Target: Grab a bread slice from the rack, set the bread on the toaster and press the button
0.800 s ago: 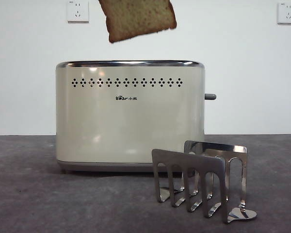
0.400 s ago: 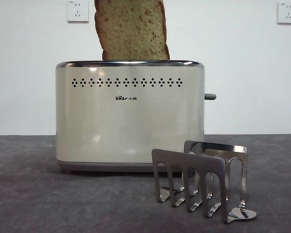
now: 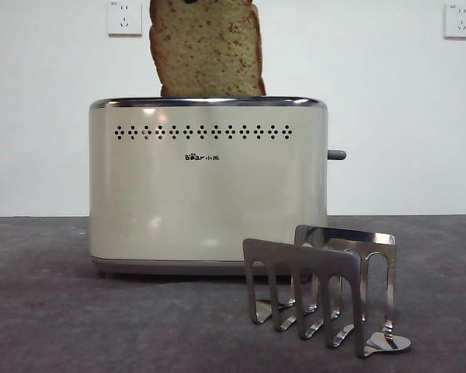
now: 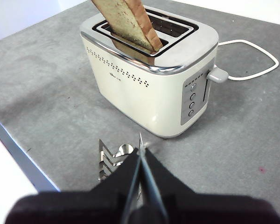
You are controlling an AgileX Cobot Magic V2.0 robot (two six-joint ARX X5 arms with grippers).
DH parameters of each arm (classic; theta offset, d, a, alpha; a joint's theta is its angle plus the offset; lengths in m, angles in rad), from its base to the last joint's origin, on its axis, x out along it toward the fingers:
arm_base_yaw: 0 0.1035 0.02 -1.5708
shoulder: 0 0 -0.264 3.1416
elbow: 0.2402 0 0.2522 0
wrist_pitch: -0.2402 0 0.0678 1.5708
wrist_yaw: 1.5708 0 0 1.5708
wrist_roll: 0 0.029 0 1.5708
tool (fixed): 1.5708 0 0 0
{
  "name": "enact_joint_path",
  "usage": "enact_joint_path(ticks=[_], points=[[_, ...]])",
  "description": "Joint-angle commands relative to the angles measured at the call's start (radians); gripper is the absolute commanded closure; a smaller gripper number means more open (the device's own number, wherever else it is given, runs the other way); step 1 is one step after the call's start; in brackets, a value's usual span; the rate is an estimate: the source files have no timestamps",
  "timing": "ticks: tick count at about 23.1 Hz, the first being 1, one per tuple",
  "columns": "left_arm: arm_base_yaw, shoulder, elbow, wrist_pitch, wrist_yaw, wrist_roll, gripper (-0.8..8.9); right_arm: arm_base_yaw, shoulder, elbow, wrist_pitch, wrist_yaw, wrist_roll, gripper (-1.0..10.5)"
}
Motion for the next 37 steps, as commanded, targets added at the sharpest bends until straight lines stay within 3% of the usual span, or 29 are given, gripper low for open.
enact_joint_path(ticks=[1, 13, 21, 22, 24, 26, 29, 37], points=[[0.006, 0.018, -0.001, 0.003, -0.003, 0.008, 8.22, 0.000, 0.000, 0.005, 0.010, -0.006, -0.007, 9.5], [0.040, 0.103, -0.001, 0.005, 0.043, 0.003, 8.22, 0.000, 0.000, 0.005, 0.084, -0.012, -0.004, 9.5], [0.075, 0.167, -0.001, 0.014, 0.050, -0.006, 8.13, 0.000, 0.000, 0.005, 0.099, -0.063, -0.003, 9.5], [0.079, 0.175, -0.001, 0.016, 0.055, -0.016, 7.97, 0.000, 0.000, 0.005, 0.099, -0.062, -0.003, 9.5], [0.096, 0.181, -0.001, 0.011, 0.098, -0.032, 6.39, 0.000, 0.000, 0.005, 0.099, -0.062, -0.003, 9.5], [0.105, 0.181, -0.001, 0.013, 0.129, -0.042, 5.68, 0.000, 0.000, 0.005, 0.099, -0.062, -0.003, 9.5], [0.106, 0.181, -0.001, 0.012, 0.125, -0.073, 3.81, 0.000, 0.000, 0.005, 0.098, -0.062, 0.017, 9.5], [0.105, 0.134, -0.001, 0.014, 0.121, -0.076, 3.74, 0.000, 0.005, 0.005, 0.077, -0.056, 0.022, 9.5]])
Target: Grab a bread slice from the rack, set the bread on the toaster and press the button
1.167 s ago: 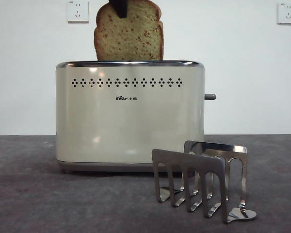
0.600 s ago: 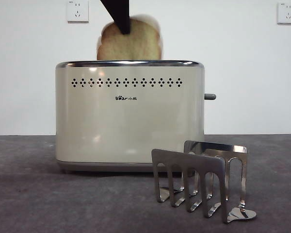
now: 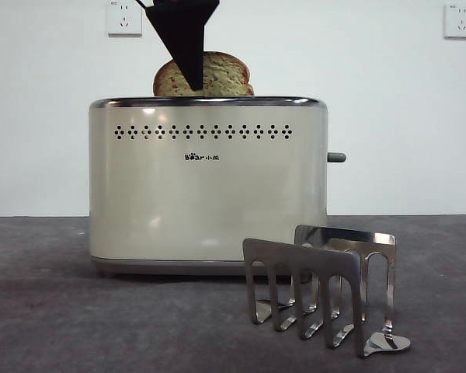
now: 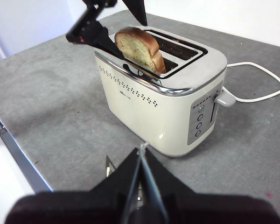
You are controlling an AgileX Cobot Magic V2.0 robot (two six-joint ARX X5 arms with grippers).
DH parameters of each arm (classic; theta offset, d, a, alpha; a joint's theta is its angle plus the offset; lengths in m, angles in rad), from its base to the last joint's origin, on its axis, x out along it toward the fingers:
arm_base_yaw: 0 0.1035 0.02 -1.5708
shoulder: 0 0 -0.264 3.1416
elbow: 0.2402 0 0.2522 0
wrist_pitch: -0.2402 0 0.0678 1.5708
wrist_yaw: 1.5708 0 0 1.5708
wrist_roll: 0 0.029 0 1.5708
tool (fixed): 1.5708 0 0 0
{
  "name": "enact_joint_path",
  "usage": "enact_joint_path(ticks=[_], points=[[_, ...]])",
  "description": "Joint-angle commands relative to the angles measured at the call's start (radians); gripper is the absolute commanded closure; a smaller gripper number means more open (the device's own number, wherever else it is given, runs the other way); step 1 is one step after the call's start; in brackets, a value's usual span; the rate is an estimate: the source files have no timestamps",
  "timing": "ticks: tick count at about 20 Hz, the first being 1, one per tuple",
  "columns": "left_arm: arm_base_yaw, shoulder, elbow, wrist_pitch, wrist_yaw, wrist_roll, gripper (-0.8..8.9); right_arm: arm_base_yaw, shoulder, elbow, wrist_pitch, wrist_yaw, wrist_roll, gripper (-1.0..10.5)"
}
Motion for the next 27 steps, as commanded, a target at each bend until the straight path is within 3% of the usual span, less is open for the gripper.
enact_joint_path(ticks=[1, 6, 9, 12, 14, 16, 19, 25, 27], points=[[-0.001, -0.036, 0.000, 0.007, 0.000, -0.011, 3.74, 0.000, 0.006, 0.005, 0.004, 0.003, 0.009, 9.5], [-0.010, -0.133, 0.000, 0.010, 0.000, -0.078, 3.76, 0.000, 0.042, 0.005, 0.008, 0.006, 0.010, 9.5], [-0.023, -0.214, 0.000, -0.026, 0.005, -0.244, 4.20, 0.000, 0.097, 0.005, 0.041, 0.006, 0.046, 9.5], [-0.044, -0.287, 0.000, -0.122, 0.048, -0.416, 7.04, 0.000, 0.178, 0.005, 0.092, 0.006, 0.230, 9.5], [-0.045, -0.333, 0.000, -0.134, 0.113, -0.515, 7.94, 0.000, 0.243, 0.005, 0.163, 0.006, 0.383, 9.5], [-0.045, -0.375, 0.000, -0.134, 0.188, -0.568, 7.94, 0.000, 0.310, 0.005, 0.231, 0.004, 0.519, 9.5], [-0.044, -0.398, 0.000, -0.134, 0.228, -0.608, 7.94, 0.001, 0.407, 0.005, 0.363, -0.020, 0.544, 9.5], [-0.047, -0.399, -0.006, -0.135, 0.248, -0.670, 7.94, 0.000, 0.691, 0.012, 0.765, -0.198, 0.828, 9.5], [-0.051, -0.407, -0.019, -0.135, 0.248, -0.692, 7.96, 0.000, 0.810, 0.050, 0.803, -0.242, 0.862, 9.5]])
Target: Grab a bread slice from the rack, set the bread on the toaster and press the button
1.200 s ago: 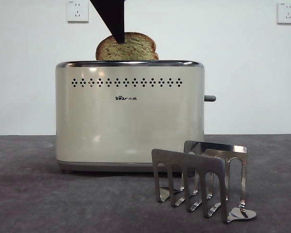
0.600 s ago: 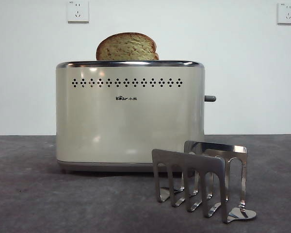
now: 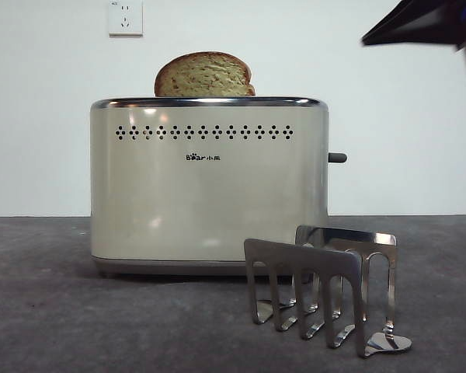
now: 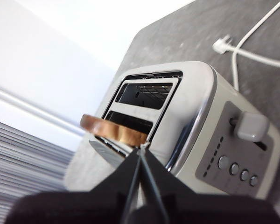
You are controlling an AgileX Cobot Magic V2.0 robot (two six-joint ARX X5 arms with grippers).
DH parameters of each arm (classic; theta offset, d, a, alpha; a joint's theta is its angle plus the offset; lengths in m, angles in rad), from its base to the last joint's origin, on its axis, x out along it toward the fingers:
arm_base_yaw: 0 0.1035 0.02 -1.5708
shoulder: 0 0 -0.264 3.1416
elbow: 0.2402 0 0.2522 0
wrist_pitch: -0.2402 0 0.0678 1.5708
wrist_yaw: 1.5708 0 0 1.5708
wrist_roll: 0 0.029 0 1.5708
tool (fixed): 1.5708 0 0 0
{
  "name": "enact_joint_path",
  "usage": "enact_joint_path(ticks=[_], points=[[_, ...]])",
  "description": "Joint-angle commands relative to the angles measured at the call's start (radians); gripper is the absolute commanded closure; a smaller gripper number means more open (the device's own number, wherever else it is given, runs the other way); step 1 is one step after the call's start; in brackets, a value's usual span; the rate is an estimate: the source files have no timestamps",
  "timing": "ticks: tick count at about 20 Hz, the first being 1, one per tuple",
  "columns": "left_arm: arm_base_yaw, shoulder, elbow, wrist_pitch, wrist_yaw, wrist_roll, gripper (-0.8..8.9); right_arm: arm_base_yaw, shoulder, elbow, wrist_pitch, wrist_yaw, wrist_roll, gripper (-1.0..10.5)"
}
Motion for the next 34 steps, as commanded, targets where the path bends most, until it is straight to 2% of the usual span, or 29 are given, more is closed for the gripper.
enact_joint_path(ticks=[1, 6, 9, 13, 17, 19, 22, 25, 29, 34], points=[[-0.004, -0.020, -0.037, 0.003, 0.002, -0.029, 7.96, 0.000, 0.140, 0.058, 0.013, -0.042, 0.079, 9.5], [-0.003, -0.104, -0.201, 0.003, -0.041, -0.057, 7.96, 0.000, 0.349, 0.200, -0.017, -0.050, 0.077, 9.5], [0.010, -0.165, -0.280, 0.003, -0.097, -0.093, 7.96, 0.000, 0.449, 0.277, -0.090, -0.063, 0.040, 9.5], [0.011, -0.231, -0.319, 0.003, -0.100, -0.135, 7.96, 0.000, 0.504, 0.316, -0.200, -0.057, -0.042, 9.5], [0.011, -0.275, -0.320, 0.003, -0.167, -0.183, 7.96, 0.000, 0.532, 0.317, -0.218, -0.035, -0.052, 9.5], [0.011, -0.291, -0.320, 0.003, -0.169, -0.206, 7.97, 0.000, 0.549, 0.317, -0.226, -0.029, -0.054, 9.5], [0.011, -0.302, -0.320, 0.003, -0.162, -0.200, 7.97, 0.000, 0.568, 0.317, -0.253, -0.024, -0.064, 9.5], [0.011, -0.329, -0.320, 0.003, -0.123, -0.157, 7.97, 0.000, 0.591, 0.317, -0.298, -0.001, -0.085, 9.5], [0.011, -0.380, -0.320, 0.003, -0.106, -0.151, 7.97, 0.000, 0.632, 0.317, -0.350, 0.024, -0.117, 9.5], [0.011, -0.418, -0.320, 0.003, -0.106, -0.155, 7.97, 0.000, 0.663, 0.317, -0.368, 0.051, -0.122, 9.5]])
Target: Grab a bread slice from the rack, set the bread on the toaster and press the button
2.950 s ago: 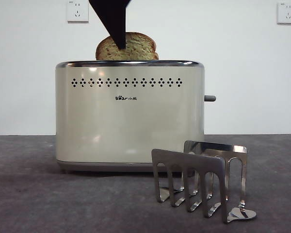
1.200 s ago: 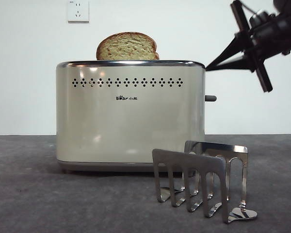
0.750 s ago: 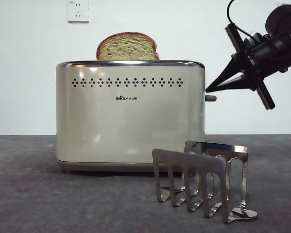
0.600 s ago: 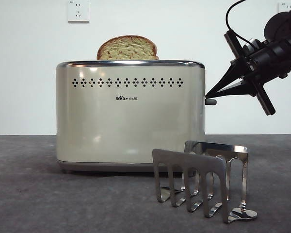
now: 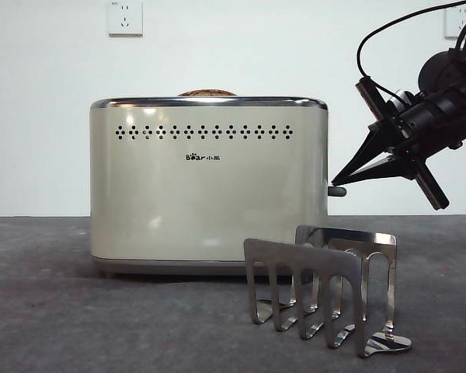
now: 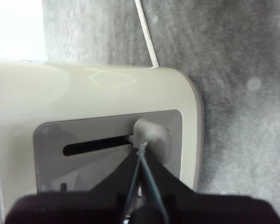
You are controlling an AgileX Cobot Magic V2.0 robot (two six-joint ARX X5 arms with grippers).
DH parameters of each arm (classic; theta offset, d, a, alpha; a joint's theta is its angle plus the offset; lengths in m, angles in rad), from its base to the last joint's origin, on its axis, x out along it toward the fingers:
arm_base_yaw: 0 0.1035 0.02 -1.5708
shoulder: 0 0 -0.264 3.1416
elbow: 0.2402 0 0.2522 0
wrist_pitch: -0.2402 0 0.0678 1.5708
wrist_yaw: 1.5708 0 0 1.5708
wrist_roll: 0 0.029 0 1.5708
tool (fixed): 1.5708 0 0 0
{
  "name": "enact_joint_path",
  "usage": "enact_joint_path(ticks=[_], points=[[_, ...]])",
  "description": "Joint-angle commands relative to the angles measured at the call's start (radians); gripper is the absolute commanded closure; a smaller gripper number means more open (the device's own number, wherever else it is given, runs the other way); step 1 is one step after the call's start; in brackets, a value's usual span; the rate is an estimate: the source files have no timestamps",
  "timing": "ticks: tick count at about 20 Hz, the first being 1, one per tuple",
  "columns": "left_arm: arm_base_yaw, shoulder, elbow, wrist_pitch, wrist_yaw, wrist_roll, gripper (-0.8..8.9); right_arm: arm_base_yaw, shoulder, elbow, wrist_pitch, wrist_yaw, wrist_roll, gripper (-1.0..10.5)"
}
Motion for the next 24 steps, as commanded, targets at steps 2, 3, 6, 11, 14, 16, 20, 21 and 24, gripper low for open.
enact_joint_path(ticks=[2, 3, 6, 11, 14, 16, 20, 21, 24], points=[[0.003, -0.011, -0.007, 0.003, 0.002, 0.008, 7.97, 0.001, 0.056, -0.015, -0.022, 0.061, -0.014, 9.5], [0.003, -0.013, -0.007, 0.003, 0.002, 0.008, 7.97, 0.001, 0.066, -0.015, -0.025, 0.064, -0.014, 9.5], [0.003, -0.014, -0.007, 0.003, 0.002, 0.008, 7.97, 0.001, 0.095, -0.015, -0.027, 0.076, -0.014, 9.5], [0.003, -0.014, -0.007, 0.003, 0.002, 0.008, 7.97, 0.001, 0.139, -0.015, -0.049, 0.095, -0.014, 9.5], [0.003, -0.014, -0.007, 0.003, 0.002, 0.008, 7.97, 0.001, 0.154, -0.015, -0.058, 0.100, -0.014, 9.5], [0.003, -0.014, -0.007, 0.003, 0.022, 0.008, 7.97, 0.001, 0.154, -0.015, -0.062, 0.105, -0.014, 9.5], [0.003, -0.014, -0.007, 0.003, 0.030, 0.009, 7.97, 0.001, 0.154, -0.015, -0.067, 0.105, -0.018, 9.5], [0.003, -0.014, -0.007, 0.003, 0.030, 0.009, 7.97, 0.001, 0.154, -0.015, -0.068, 0.105, -0.018, 9.5], [0.003, -0.014, -0.007, 0.003, 0.030, 0.009, 7.97, 0.000, 0.154, -0.015, -0.072, 0.141, 0.004, 9.5]])
